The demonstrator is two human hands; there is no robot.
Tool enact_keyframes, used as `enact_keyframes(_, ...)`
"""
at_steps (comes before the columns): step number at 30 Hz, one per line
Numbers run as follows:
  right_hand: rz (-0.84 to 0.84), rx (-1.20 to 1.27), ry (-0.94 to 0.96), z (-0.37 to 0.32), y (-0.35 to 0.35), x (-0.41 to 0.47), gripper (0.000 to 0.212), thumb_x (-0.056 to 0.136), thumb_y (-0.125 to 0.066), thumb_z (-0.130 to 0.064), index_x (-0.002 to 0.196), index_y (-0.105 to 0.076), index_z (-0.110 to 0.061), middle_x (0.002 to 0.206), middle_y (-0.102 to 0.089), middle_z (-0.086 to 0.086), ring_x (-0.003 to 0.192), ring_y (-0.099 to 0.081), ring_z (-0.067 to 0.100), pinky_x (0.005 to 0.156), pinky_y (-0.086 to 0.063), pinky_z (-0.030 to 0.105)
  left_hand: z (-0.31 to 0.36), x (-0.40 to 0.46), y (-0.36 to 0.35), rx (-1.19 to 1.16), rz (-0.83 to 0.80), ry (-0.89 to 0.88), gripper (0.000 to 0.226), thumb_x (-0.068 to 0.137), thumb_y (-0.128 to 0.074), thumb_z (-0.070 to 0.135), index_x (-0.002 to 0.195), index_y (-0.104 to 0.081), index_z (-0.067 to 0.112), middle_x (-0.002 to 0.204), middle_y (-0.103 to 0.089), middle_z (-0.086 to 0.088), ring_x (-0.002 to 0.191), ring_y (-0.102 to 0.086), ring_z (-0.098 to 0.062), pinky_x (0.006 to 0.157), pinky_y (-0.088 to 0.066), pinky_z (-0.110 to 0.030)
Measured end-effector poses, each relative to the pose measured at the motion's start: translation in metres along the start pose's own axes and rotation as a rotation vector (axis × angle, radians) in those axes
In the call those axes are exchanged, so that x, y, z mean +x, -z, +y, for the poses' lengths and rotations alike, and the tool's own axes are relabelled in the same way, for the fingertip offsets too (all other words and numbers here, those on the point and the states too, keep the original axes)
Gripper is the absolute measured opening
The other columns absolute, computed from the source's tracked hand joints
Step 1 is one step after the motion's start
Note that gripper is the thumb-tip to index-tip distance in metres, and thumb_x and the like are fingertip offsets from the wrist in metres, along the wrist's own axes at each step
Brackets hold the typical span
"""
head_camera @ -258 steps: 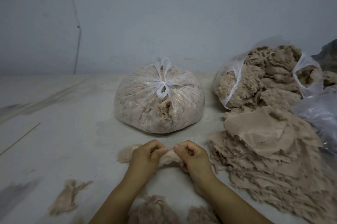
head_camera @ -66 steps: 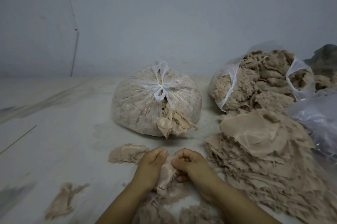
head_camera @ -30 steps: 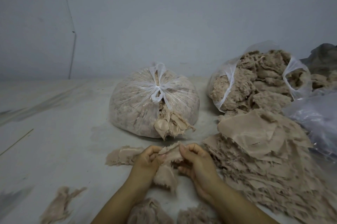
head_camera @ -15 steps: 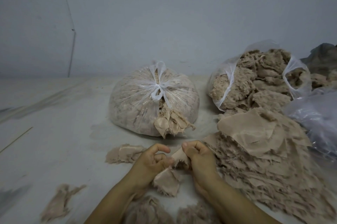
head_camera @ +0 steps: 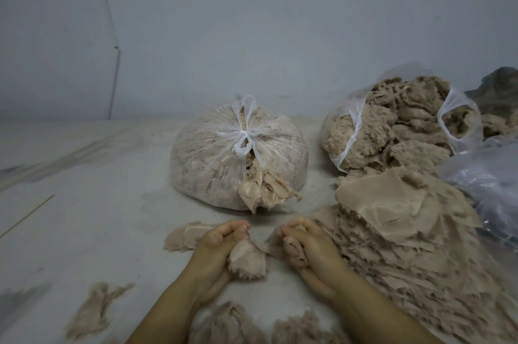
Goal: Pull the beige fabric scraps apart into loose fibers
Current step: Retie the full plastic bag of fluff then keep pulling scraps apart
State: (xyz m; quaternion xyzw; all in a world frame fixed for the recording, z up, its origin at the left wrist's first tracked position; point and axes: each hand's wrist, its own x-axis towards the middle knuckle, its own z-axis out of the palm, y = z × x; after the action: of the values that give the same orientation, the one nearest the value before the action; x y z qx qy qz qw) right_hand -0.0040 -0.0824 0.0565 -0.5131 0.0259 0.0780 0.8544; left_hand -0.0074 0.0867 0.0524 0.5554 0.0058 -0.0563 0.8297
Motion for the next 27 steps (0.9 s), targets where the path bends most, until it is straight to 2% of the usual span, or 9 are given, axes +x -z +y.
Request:
enact_keyframes(2, -0.075, -0.08, -0.07, 0.003, 0.001, -0.003, 0.006, 0.087, -0.062, -0.008, 0.088, -0.056, -0.01, 0.06, -0.054, 0.004, 0.034, -0.036, 0.005, 0.03, -0.025, 0.015, 0.001, 0.002, 0.0, -0.081, 0.025, -0.011, 0.023, 0.071, -0.061, 0.014, 0.092, -0.059, 0.003, 0.064, -0.061, -0.005, 0.053, -0.058, -0.011, 0.05, -0.052, -0.021)
enact_keyframes(5, -0.216, -0.246, -0.144, 0.005, -0.002, -0.008, 0.018, 0.084, -0.068, -0.02, 0.098, -0.062, -0.01, 0.055, -0.054, -0.004, 0.036, -0.03, 0.005, 0.03, -0.022, 0.015, 0.002, 0.003, 0.0, -0.146, 0.021, -0.014, 0.019, 0.073, -0.059, 0.013, 0.09, -0.058, 0.004, 0.061, -0.062, -0.003, 0.049, -0.059, -0.011, 0.048, -0.053, -0.023)
enact_keyframes(8, -0.257, -0.309, -0.127, 0.008, -0.003, -0.011, 0.012, 0.079, -0.072, -0.013, 0.087, -0.065, -0.006, 0.053, -0.055, -0.001, 0.033, -0.03, 0.004, 0.03, -0.02, 0.016, -0.002, 0.001, -0.003, -0.072, 0.003, -0.038, 0.019, 0.072, -0.062, 0.014, 0.087, -0.057, 0.004, 0.06, -0.059, -0.004, 0.048, -0.055, -0.01, 0.045, -0.05, -0.022)
enact_keyframes(12, -0.166, -0.179, -0.023, 0.002, -0.001, -0.007, 0.016, 0.09, -0.058, -0.007, 0.074, -0.055, -0.009, 0.046, -0.052, -0.002, 0.031, -0.03, 0.003, 0.031, -0.02, 0.014, 0.002, 0.005, 0.003, 0.011, 0.124, -0.18, 0.003, 0.085, -0.056, 0.001, 0.088, -0.056, 0.0, 0.056, -0.054, -0.003, 0.037, -0.037, -0.005, 0.034, -0.031, -0.016)
enact_keyframes(15, -0.14, -0.047, -0.01, -0.005, 0.007, -0.005, 0.018, 0.089, -0.056, -0.006, 0.073, -0.048, -0.009, 0.044, -0.048, -0.002, 0.029, -0.031, 0.004, 0.029, -0.02, 0.014, 0.011, 0.008, 0.017, 0.124, 0.217, -0.246, 0.008, 0.091, -0.053, 0.001, 0.087, -0.059, 0.001, 0.06, -0.053, -0.006, 0.039, -0.034, -0.007, 0.037, -0.029, -0.016)
enact_keyframes(17, -0.15, -0.069, 0.007, -0.006, 0.007, -0.006, 0.014, 0.084, -0.061, -0.007, 0.076, -0.05, -0.008, 0.049, -0.052, 0.001, 0.031, -0.036, 0.005, 0.03, -0.024, 0.015, 0.011, 0.005, 0.017, 0.264, 0.187, -0.218, 0.019, 0.093, -0.054, 0.019, 0.085, -0.063, 0.004, 0.058, -0.053, -0.006, 0.043, -0.036, -0.011, 0.039, -0.032, -0.016)
enact_keyframes(20, -0.163, -0.103, 0.037, 0.001, 0.002, -0.007, 0.011, 0.079, -0.066, -0.007, 0.081, -0.055, -0.007, 0.058, -0.06, 0.005, 0.037, -0.047, 0.007, 0.033, -0.033, 0.015, 0.002, -0.001, 0.006, 0.245, 0.028, 0.021, 0.044, 0.087, -0.052, 0.046, 0.089, -0.069, 0.006, 0.069, -0.066, -0.008, 0.046, -0.048, -0.013, 0.042, -0.038, -0.021)
enact_keyframes(24, -0.182, -0.12, 0.034, 0.005, 0.0, -0.01, 0.009, 0.087, -0.061, -0.008, 0.08, -0.056, -0.005, 0.05, -0.055, 0.003, 0.032, -0.041, 0.006, 0.03, -0.029, 0.015, -0.003, -0.006, -0.002, 0.27, -0.076, 0.001, 0.021, 0.067, -0.07, 0.035, 0.067, -0.07, 0.014, 0.052, -0.052, -0.003, 0.042, -0.041, -0.009, 0.04, -0.035, -0.019)
enact_keyframes(27, -0.133, -0.148, 0.024, 0.005, 0.0, -0.008, 0.018, 0.09, -0.057, -0.013, 0.073, -0.055, -0.009, 0.047, -0.048, 0.003, 0.032, -0.031, 0.007, 0.031, -0.023, 0.015, 0.001, -0.004, 0.001, 0.271, -0.042, -0.051, 0.024, 0.073, -0.064, 0.031, 0.058, -0.057, 0.013, 0.048, -0.046, -0.003, 0.038, -0.033, -0.008, 0.036, -0.028, -0.018)
